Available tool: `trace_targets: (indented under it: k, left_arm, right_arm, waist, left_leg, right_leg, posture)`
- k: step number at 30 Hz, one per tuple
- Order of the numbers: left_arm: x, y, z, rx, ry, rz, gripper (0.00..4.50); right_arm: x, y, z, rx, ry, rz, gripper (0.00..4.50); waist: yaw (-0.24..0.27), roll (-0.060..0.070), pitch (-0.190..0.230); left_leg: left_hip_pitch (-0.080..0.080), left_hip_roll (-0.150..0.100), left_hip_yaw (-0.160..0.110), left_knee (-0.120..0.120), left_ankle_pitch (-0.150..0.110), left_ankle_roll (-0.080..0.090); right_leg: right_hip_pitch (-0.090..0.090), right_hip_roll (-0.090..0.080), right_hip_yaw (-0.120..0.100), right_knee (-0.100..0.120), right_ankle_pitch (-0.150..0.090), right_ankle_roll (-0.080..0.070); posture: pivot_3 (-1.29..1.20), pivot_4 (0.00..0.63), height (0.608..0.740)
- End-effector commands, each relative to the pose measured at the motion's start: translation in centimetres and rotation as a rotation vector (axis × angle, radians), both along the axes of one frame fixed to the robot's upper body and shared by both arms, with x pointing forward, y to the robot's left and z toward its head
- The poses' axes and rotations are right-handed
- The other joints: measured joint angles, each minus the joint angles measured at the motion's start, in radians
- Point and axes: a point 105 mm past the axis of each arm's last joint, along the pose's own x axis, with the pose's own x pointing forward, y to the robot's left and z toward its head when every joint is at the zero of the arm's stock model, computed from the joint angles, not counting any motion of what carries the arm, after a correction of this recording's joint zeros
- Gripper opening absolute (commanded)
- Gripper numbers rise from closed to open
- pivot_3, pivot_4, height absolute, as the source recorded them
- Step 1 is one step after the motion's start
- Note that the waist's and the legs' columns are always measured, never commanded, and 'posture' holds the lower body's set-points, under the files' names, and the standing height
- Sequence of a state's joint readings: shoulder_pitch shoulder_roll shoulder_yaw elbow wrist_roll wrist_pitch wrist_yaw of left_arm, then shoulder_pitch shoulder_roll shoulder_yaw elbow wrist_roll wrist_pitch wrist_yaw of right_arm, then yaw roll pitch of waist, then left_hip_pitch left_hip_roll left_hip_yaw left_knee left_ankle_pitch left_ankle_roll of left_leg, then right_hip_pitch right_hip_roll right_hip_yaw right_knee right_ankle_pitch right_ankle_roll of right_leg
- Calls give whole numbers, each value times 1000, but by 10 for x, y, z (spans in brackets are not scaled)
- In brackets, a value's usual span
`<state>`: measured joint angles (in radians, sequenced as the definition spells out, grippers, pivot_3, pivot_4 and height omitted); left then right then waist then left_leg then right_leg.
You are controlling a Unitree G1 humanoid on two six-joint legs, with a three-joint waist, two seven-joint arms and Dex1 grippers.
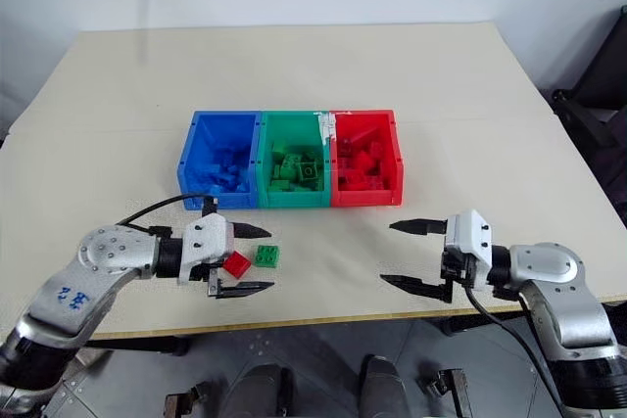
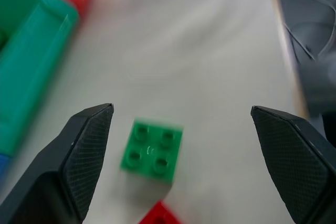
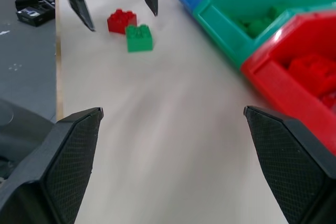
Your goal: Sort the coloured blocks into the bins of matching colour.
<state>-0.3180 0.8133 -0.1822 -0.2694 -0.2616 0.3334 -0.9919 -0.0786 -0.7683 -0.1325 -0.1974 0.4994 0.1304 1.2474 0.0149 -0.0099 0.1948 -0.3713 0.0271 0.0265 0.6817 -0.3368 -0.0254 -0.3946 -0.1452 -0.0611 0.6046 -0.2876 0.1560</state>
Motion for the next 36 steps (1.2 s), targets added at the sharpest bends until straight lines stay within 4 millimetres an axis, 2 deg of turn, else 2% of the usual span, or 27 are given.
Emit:
trace_targets:
  k: [1, 7, 10, 14, 18, 22, 24, 27, 29, 32, 36]
  left_arm:
    - [8, -5, -3, 53, -23, -93, 4469]
    - [16, -11, -5, 15, -5, -131, 4469]
    - [14, -13, -10, 25, 13, -158, 3935]
    - [19, -6, -12, 50, -3, -141, 2627]
    - [19, -5, -5, 37, -7, -152, 1474]
    - [22, -15, 23, -131, -19, -147, 1481]
    - [23, -19, 44, -231, -27, -149, 1481]
    - [43, -19, 82, -365, -150, -71, 1481]
    - [60, -21, 98, -424, -197, 3, 1481]
    - [74, -31, 107, -455, -205, 26, 1481]
    - [100, -47, 104, -465, -171, 81, 1481]
  right_arm:
    - [-10, -4, 12, 3, -39, -12, 4500]
    - [-18, -4, 10, 8, -32, -44, 4500]
    - [-22, -4, 8, 11, -28, -56, 4500]
    - [-24, -4, 6, 10, -23, -65, 4500]
    - [-25, -4, 6, 12, -21, -81, 4500]
    - [-26, -8, 7, 31, -34, -131, 4500]
    - [-24, -9, 12, 55, -77, -172, 4500]
    - [-18, -10, 33, 221, -157, -291, 4500]
    - [-16, -9, 40, 285, -181, -340, 4500]
    - [-14, -7, 45, 350, -196, -379, 4500]
    - [-15, 1, 42, 342, -201, -374, 4500]
  waist:
    - [9, 0, 0]
    - [10, 0, 0]
    - [10, 0, 0]
    - [10, 0, 0]
    - [10, 0, 0]
    - [14, 0, 0]
    - [13, 0, 0]
    - [12, 0, 0]
    - [12, 0, 0]
    - [11, 0, 0]
    - [12, 0, 0]
  left_leg:
    - [0, 0, 0, 0, 0, 0]
    - [0, 0, 0, 0, -1, 1]
    - [0, 0, 0, 0, 0, 1]
    - [0, 0, 0, 1, 0, 1]
    - [0, 0, 0, 1, 0, 1]
    - [0, 0, 0, 1, -1, 1]
    - [-1, 0, 0, 1, -1, 1]
    - [0, 0, 0, 2, 0, 1]
    - [0, 0, 0, 2, 0, 1]
    - [0, 0, 0, 2, 0, 1]
    - [0, 0, 0, 2, 0, 1]
  right_leg:
    - [0, 0, 0, 0, 0, 0]
    - [0, 0, 0, 0, 0, 0]
    - [0, 0, 0, 0, 0, 0]
    - [0, 0, 0, 0, 0, 0]
    - [0, 0, 0, 0, 0, 0]
    - [0, 0, 0, 0, 0, 0]
    - [0, 0, 0, 0, 0, 1]
    - [0, 0, 0, 1, 0, 1]
    - [1, 0, 0, 1, 0, 1]
    - [1, 0, 0, 1, 0, 1]
    - [1, 0, 0, 1, 1, 1]
  posture:
    - [0, 150, 740]
    - [0, 150, 740]
    - [0, 150, 740]
    - [0, 150, 740]
    - [0, 150, 740]
    - [0, 150, 740]
    - [0, 150, 740]
    - [0, 150, 740]
    - [0, 150, 740]
    - [0, 150, 740]
    - [0, 150, 740]
